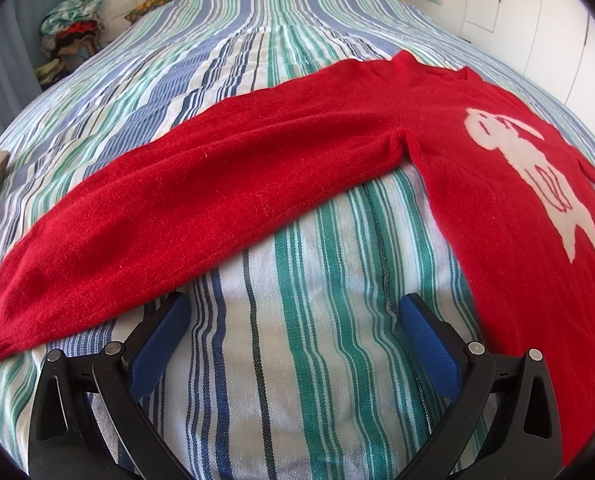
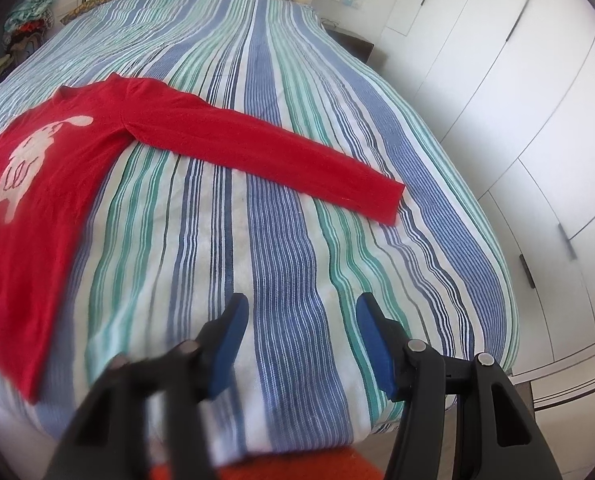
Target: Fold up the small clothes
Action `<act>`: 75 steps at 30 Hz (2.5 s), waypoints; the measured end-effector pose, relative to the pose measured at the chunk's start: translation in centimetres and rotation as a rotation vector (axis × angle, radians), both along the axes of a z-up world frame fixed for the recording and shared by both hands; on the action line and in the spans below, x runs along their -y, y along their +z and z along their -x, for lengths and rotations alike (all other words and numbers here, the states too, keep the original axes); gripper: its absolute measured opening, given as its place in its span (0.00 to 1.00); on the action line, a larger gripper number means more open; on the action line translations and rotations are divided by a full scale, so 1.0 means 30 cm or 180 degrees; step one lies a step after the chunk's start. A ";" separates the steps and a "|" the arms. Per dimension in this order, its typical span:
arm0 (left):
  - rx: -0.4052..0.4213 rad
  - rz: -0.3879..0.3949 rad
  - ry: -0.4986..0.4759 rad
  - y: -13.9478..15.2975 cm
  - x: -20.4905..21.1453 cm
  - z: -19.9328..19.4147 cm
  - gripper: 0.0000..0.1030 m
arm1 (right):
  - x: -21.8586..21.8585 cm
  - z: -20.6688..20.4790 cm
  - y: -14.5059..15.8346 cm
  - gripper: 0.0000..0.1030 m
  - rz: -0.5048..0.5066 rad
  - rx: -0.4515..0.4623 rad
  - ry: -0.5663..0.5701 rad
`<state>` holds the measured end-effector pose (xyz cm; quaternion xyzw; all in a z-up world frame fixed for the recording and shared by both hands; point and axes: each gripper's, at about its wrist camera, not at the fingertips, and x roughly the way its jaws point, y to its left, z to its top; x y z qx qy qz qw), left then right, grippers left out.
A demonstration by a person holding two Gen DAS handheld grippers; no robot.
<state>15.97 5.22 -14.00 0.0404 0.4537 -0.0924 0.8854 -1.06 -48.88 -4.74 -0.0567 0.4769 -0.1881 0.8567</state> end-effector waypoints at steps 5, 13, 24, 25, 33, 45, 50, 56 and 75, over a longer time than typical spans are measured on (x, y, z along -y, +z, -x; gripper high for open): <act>0.0001 0.0002 0.0002 0.000 0.000 0.000 1.00 | -0.006 0.005 0.006 0.54 0.0007 0.0032 0.0022; 0.0001 0.0004 0.0003 0.000 -0.001 0.000 1.00 | -0.001 0.010 0.011 0.54 -0.0009 0.0058 -0.0005; 0.0000 0.0003 0.0003 0.000 0.000 -0.001 1.00 | -0.007 0.002 0.012 0.54 -0.0003 0.0064 0.0006; 0.0000 0.0002 0.0003 0.000 0.000 0.000 1.00 | -0.006 0.003 0.014 0.54 -0.0009 0.0076 0.0001; 0.0000 0.0003 0.0001 0.000 0.000 0.000 1.00 | -0.017 0.029 0.022 0.54 0.0030 0.0137 0.0035; 0.0001 0.0005 0.0005 -0.001 0.000 0.001 1.00 | 0.000 0.002 0.020 0.54 -0.0070 0.0106 0.0015; 0.0001 0.0004 0.0004 -0.001 0.000 0.001 1.00 | -0.017 -0.019 0.057 0.55 -0.0162 0.0209 0.0062; 0.0004 0.0013 0.0007 -0.001 -0.001 0.001 1.00 | -0.094 -0.092 0.016 0.55 0.0019 -0.0030 0.0306; 0.0021 0.0037 0.0019 -0.002 -0.003 0.004 1.00 | -0.108 -0.001 0.058 0.56 0.0506 0.0202 0.0726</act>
